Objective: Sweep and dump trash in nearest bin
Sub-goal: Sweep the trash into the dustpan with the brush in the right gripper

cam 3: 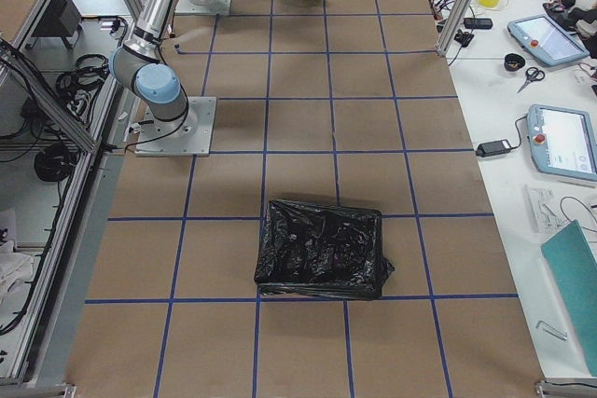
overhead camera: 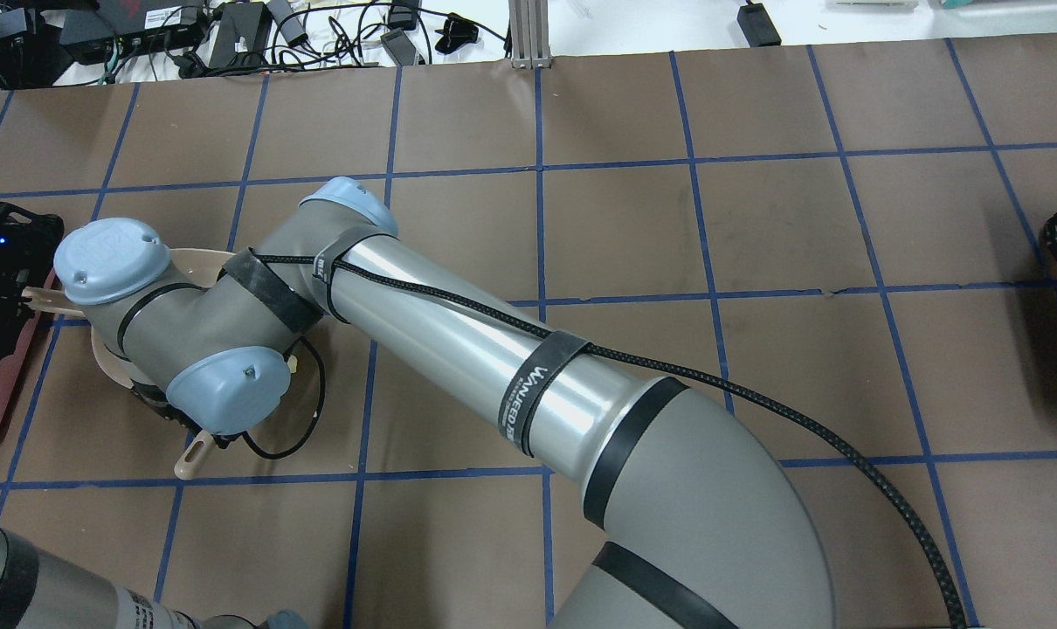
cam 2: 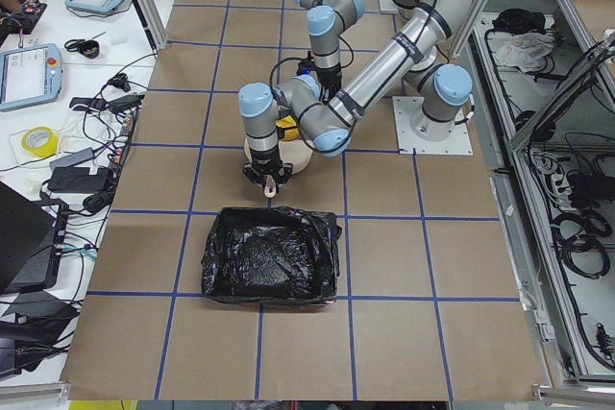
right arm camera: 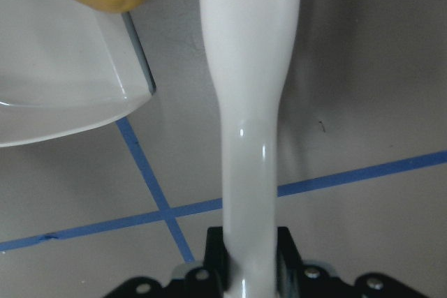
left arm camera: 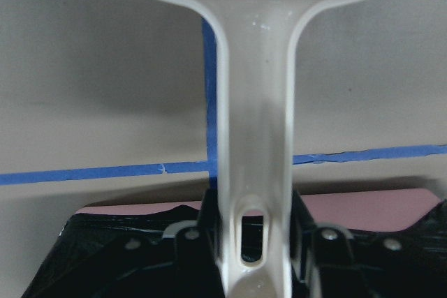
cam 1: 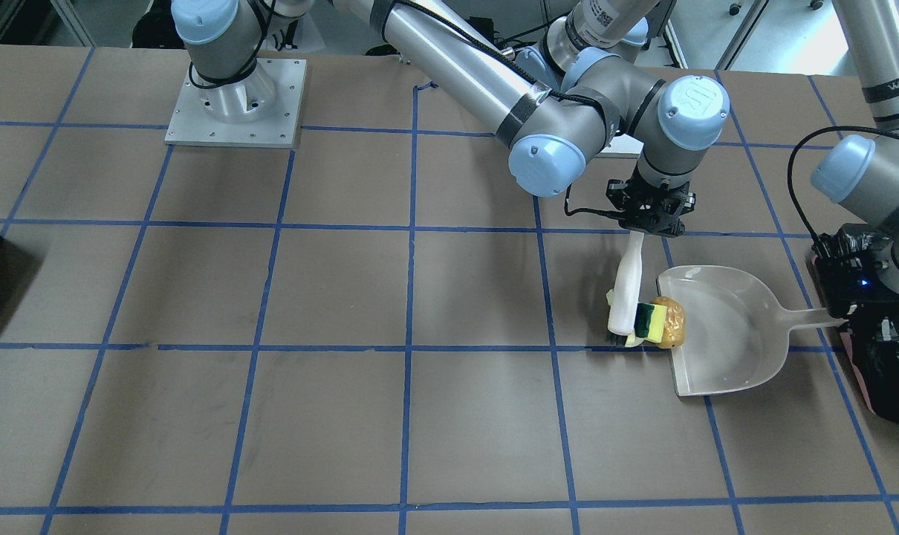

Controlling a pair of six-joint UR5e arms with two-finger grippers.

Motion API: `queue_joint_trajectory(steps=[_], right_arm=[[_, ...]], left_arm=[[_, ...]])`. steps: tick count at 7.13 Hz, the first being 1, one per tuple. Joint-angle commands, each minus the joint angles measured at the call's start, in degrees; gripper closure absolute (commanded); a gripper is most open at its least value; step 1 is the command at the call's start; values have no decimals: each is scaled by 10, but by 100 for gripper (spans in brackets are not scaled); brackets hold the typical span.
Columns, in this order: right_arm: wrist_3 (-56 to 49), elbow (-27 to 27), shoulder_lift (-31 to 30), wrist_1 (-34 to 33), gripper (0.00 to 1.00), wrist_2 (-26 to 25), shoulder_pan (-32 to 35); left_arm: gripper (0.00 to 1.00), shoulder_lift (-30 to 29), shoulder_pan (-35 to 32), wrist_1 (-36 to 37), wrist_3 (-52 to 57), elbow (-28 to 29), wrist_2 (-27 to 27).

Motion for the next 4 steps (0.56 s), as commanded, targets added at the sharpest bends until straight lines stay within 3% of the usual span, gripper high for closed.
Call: queue_joint_trajectory(steps=[1,4], right_arm=[[14,-58,43,0,100,2,1],[19,-98,59,-27,100,25,1]], left_arm=[[100,-3,0,1,0,0,0],[100,-3,0,3,0,0,0]])
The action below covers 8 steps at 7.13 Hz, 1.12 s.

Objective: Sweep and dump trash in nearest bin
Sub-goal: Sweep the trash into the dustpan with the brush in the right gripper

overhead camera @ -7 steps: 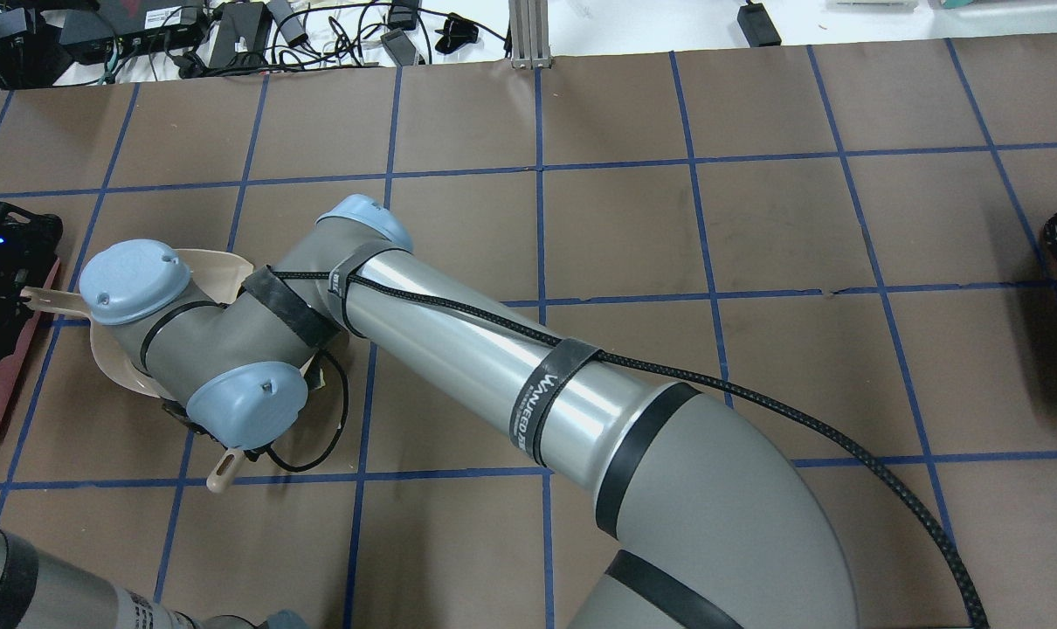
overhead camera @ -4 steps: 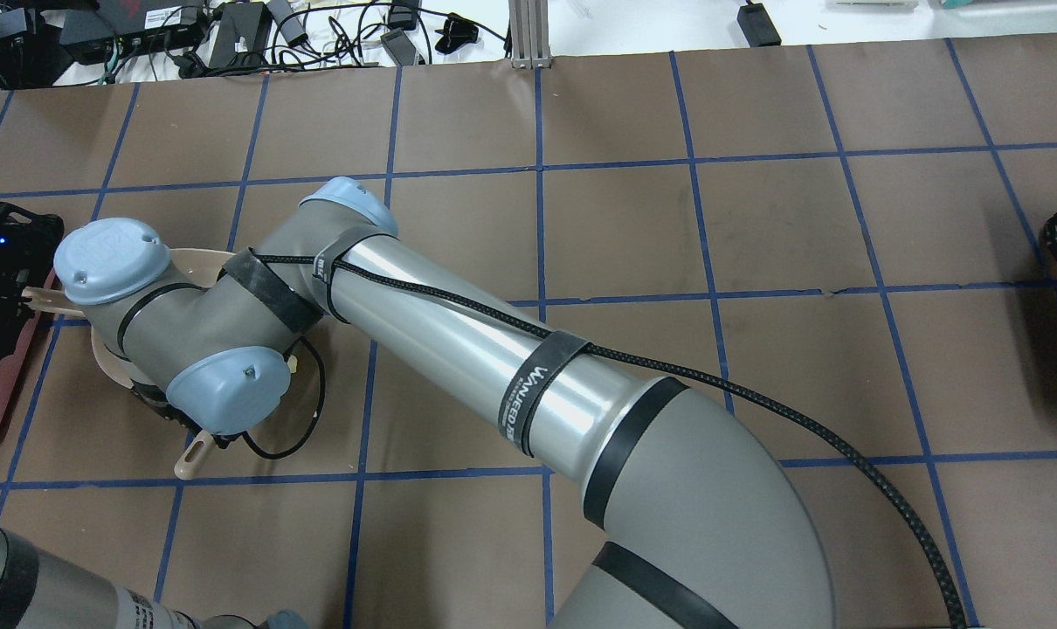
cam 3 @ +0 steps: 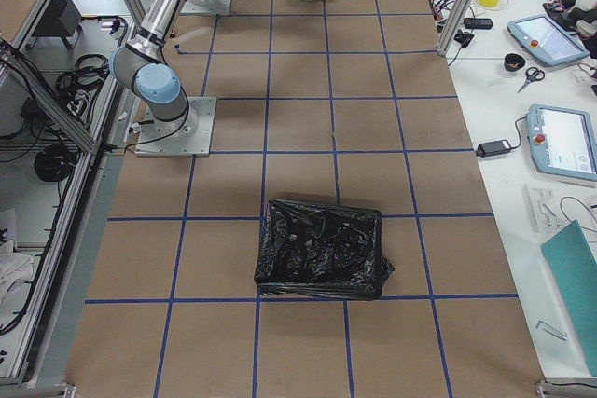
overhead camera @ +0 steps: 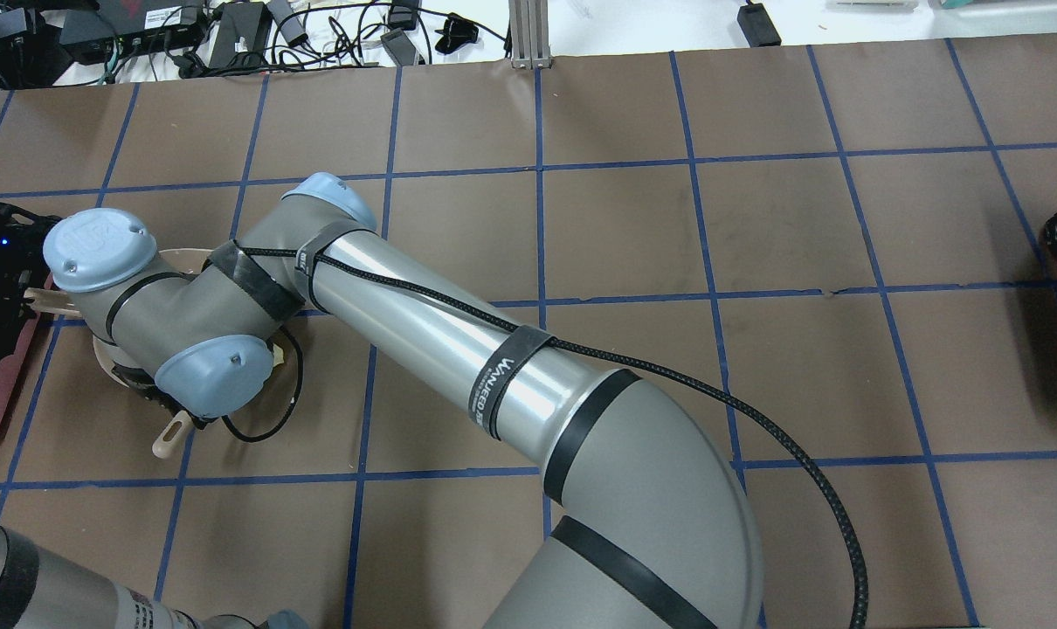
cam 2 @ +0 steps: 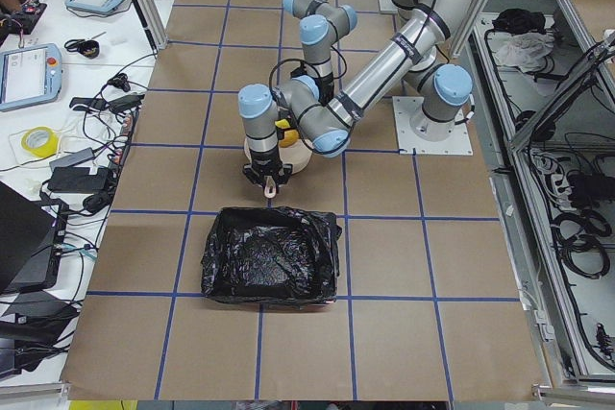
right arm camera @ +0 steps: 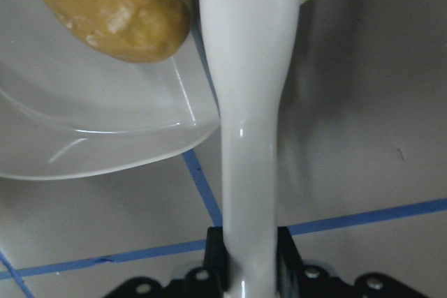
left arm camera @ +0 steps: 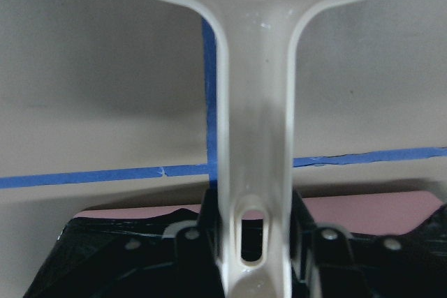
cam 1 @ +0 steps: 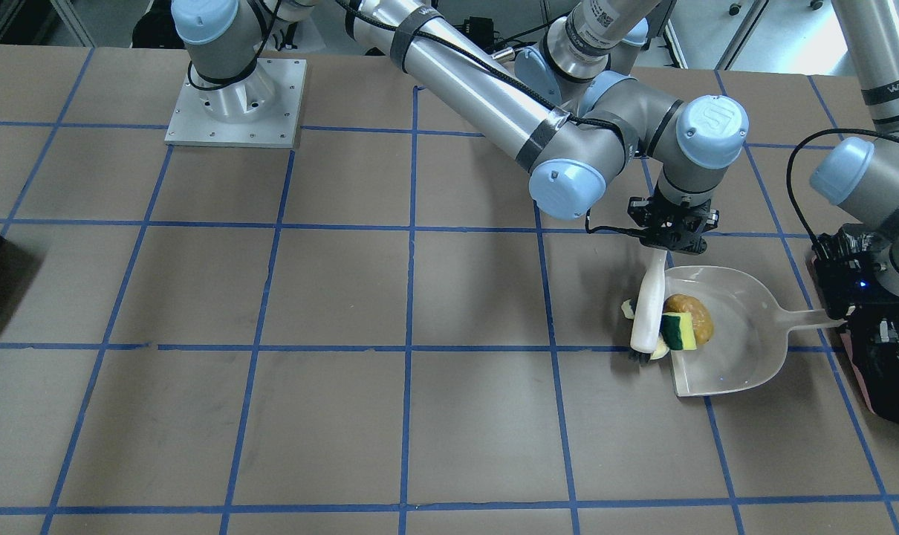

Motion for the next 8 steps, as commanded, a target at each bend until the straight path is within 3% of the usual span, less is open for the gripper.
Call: queue_joint_trajectory(steps=[1,2,4,6,7,8], right_arm=[[2,-34,8,-20,100,19,0],[1,-48,11,-26,100,43,0],[13,-49,13,-100,100,77,0],[21,-50,10,-127,100,86,0],[15,-42,-10,-105,100,75,-1],[4,-35,-28,-20,100,36,-3]], left_arm=[[100,0,0,1,0,0,0],[100,-1,0,1,-2,0,0],[100,-3,0,1,-5,0,0],[100,-3,0,1,-6,0,-1],[100,-3,0,1,-6,0,-1],[100,-3,0,1,-6,0,-5]])
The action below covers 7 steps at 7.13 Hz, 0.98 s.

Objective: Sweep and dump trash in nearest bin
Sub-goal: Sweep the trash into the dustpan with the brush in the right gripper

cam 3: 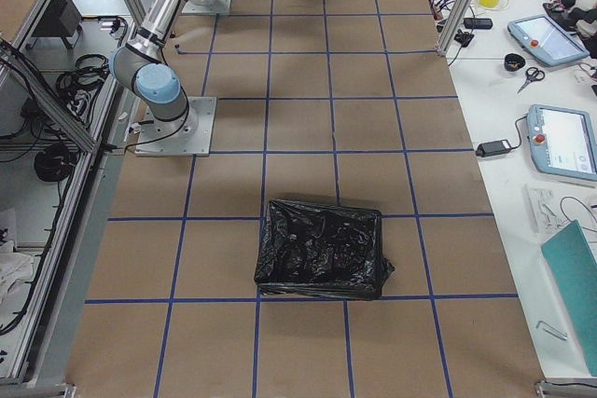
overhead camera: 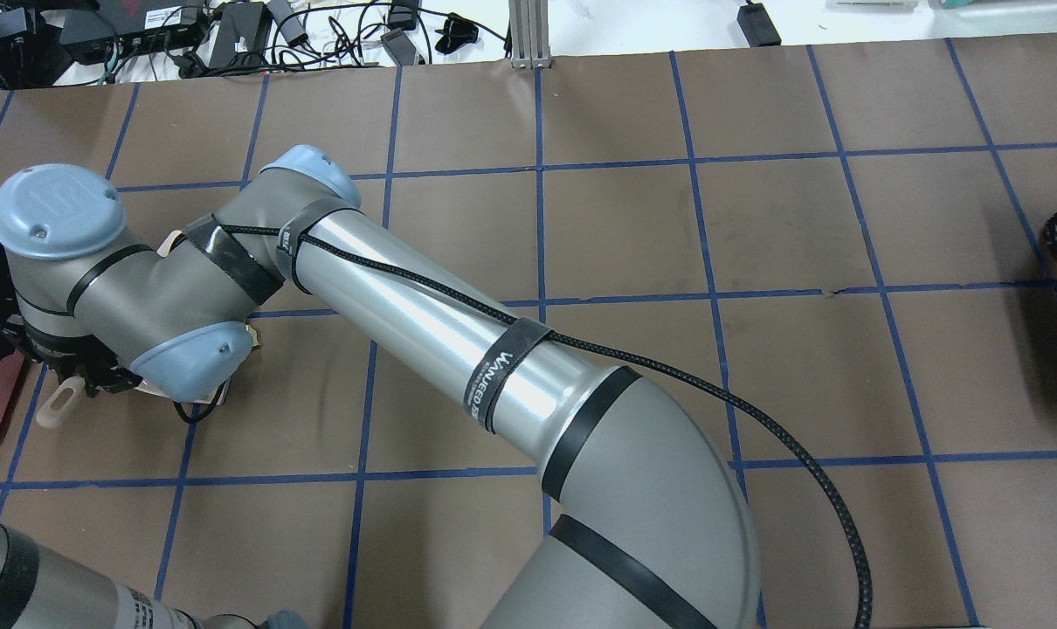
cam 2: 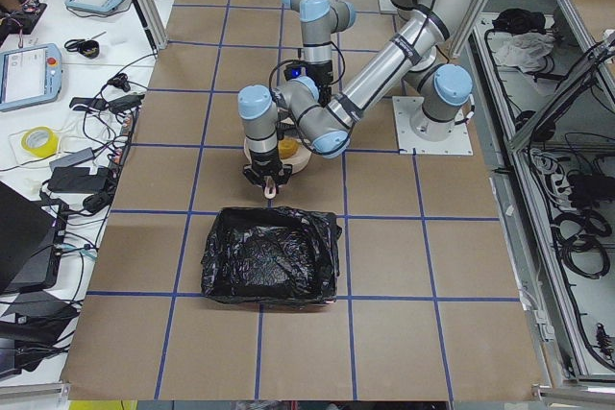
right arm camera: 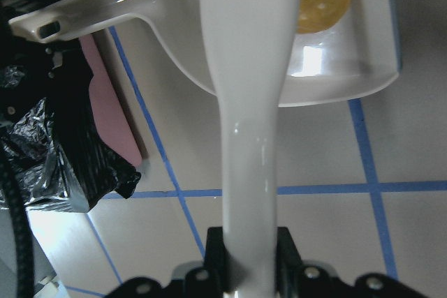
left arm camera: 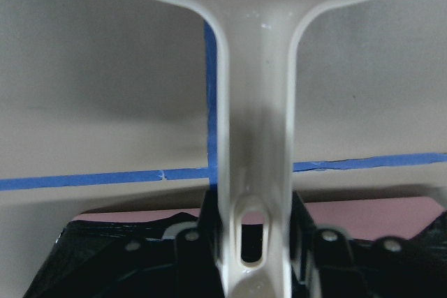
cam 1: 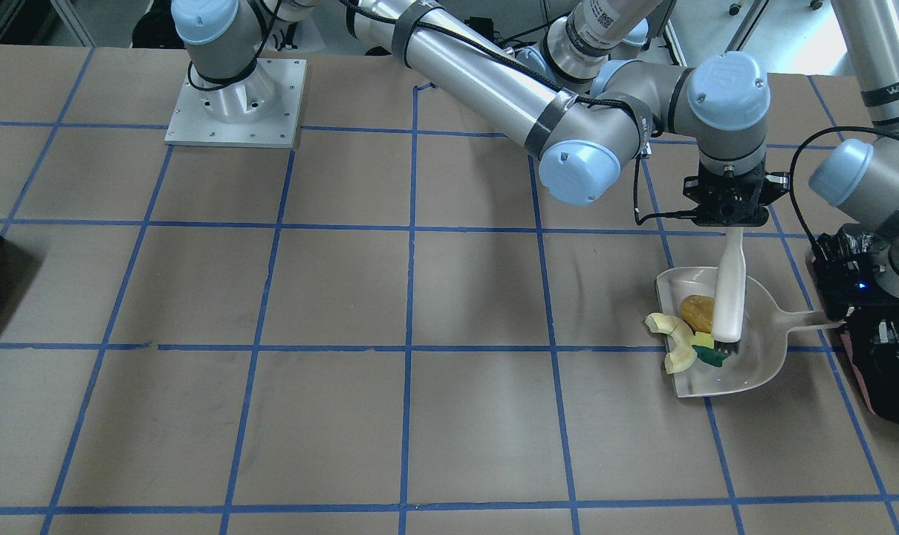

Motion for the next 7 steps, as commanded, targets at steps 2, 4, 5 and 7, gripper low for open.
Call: queue_joint_trajectory(steps=[2,4,5,7], right_arm=[[-38,44,-31,136,100,-114,-8],[-70,62,-17,130,100,-141,-27],[-79,59,-3,129,100,-150,-30],[-79,48,15,99,100,-134,-30]], left_arm=[[100,-3,0,0,-11,1,-6],[100,-3,0,1,-11,0,-4],[100,-3,0,1,-11,0,-4],[100,-4,0,0,-12,0,-3]])
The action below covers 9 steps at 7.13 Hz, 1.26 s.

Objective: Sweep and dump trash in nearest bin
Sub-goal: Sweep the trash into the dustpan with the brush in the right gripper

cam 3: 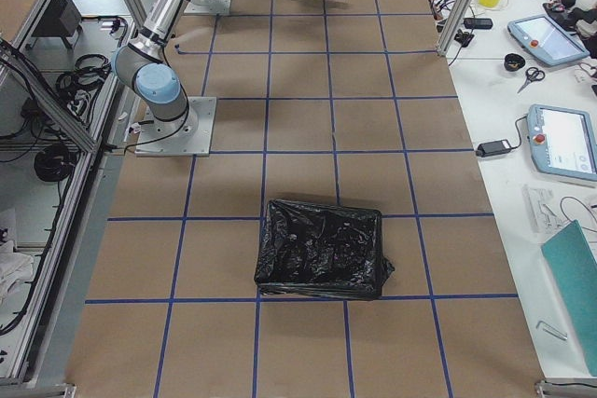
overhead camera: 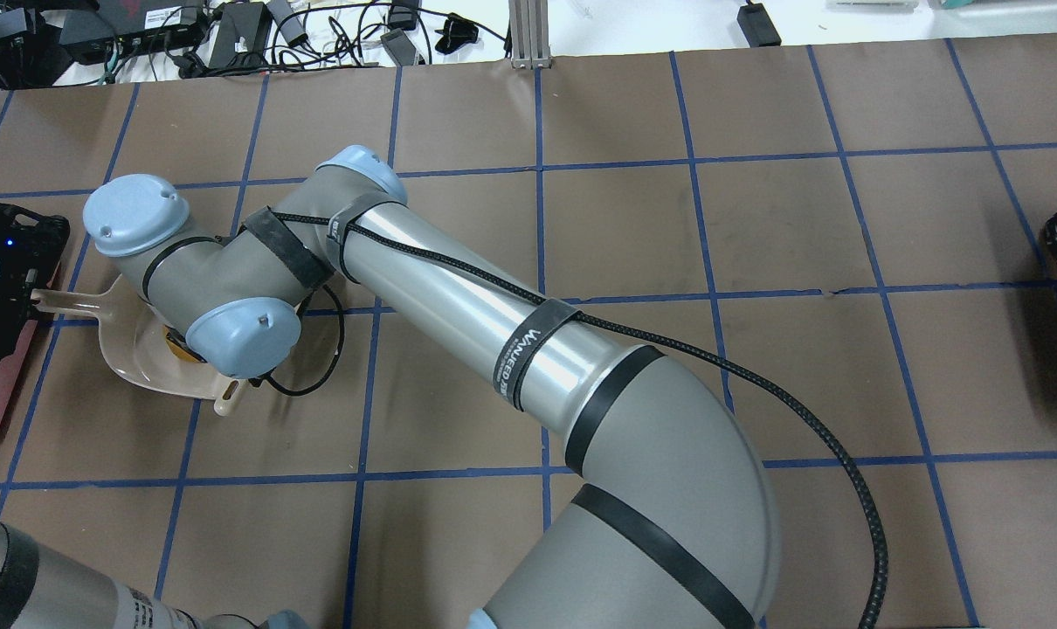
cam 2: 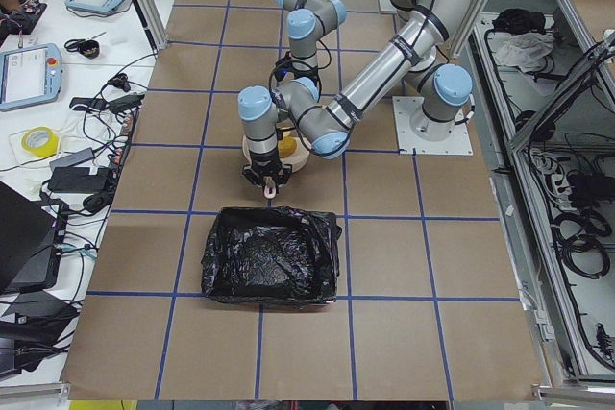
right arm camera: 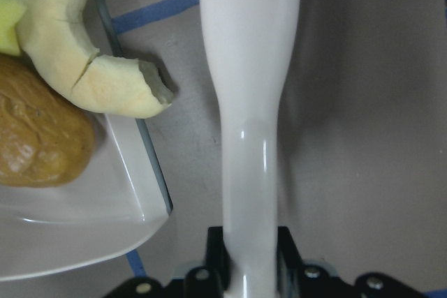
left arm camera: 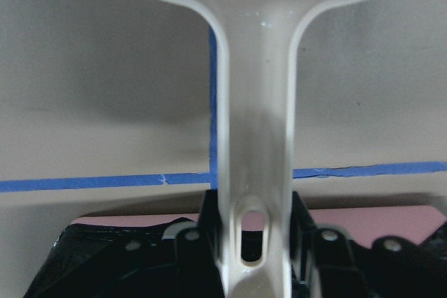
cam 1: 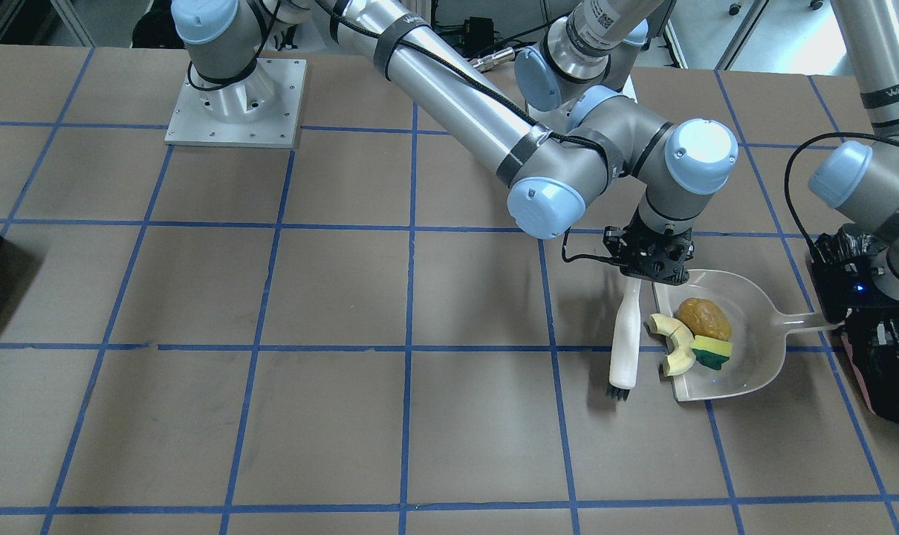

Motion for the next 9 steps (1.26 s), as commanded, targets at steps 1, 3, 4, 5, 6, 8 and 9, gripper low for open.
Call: queue_joint_trajectory(steps=[1,3,4,5,6,8,9], right_arm=[[0,-10,13,-18,100,14,0],[10,-47,35,-33,100,29,5],[11,-62,48,-35,100,31,6],[11,-62,51,-45,100,41,6],[17,-62,53,-61,100,52,8],[31,-63,55,-116,100,95,10],[40,-65,54,-147,100,120,12]], left_arm=[[100,-3,0,1,0,1,0],[100,-3,0,1,0,1,0],[100,-3,0,1,0,1,-1],[100,-3,0,1,0,1,0],[100,-3,0,1,0,0,0],[100,-3,0,1,0,0,-1],[100,-3,0,1,-1,0,-1]])
